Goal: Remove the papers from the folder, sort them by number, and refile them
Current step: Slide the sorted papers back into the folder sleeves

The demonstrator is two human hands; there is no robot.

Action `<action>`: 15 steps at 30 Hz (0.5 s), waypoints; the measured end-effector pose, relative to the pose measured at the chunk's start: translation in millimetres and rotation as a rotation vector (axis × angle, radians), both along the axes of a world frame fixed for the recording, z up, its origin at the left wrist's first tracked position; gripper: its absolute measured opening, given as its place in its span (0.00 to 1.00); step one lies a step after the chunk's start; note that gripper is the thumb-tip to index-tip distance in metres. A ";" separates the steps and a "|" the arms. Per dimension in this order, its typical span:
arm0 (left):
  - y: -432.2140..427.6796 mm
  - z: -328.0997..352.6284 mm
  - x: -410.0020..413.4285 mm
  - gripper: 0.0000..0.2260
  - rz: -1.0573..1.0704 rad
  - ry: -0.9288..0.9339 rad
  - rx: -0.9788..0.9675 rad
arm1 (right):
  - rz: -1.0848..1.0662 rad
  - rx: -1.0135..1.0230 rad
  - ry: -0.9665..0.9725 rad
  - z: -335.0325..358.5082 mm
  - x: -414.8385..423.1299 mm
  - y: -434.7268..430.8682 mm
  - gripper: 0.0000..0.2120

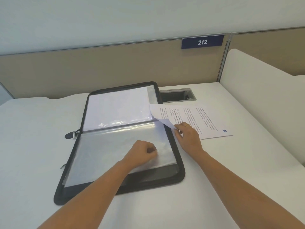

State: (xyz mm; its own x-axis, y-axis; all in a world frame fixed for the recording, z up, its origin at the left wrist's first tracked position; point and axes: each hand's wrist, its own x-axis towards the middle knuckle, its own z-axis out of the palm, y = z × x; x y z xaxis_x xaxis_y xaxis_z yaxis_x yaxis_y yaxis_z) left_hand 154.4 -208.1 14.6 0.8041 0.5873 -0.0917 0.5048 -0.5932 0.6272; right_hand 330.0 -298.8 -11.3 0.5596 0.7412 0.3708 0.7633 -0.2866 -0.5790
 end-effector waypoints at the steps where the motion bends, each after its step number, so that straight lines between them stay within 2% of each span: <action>1: 0.9 3.3 1.4 0.09 -0.004 0.007 -0.057 | 0.000 0.006 0.004 -0.7 -0.3 0.4 0.15; 3: 3.2 8.5 8.3 0.09 -0.018 0.050 -0.085 | -0.003 0.015 0.009 -1.8 -0.7 0.5 0.15; 7: 6.6 5.6 29.5 0.09 0.104 0.047 0.091 | -0.014 0.034 0.003 -2.0 0.4 -0.6 0.15; 10: 0.3 -5.6 41.4 0.22 0.197 0.076 0.121 | -0.018 0.044 0.011 -1.7 1.3 0.3 0.14; 12: -6.5 -12.2 45.2 0.26 0.215 0.104 0.137 | -0.019 0.043 0.009 -2.8 1.5 1.0 0.14; 15: -10.5 -17.7 45.4 0.20 0.283 0.024 0.162 | -0.024 0.049 0.015 -4.1 1.4 1.1 0.14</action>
State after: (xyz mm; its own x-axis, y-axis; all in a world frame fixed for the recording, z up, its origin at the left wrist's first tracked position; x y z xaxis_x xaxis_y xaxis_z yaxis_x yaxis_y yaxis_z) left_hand 199.9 -218.6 -3.1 0.6059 0.7955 0.0042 0.6770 -0.5184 0.5224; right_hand 331.4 -297.8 -15.4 0.5825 0.7089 0.3976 0.7477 -0.2754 -0.6042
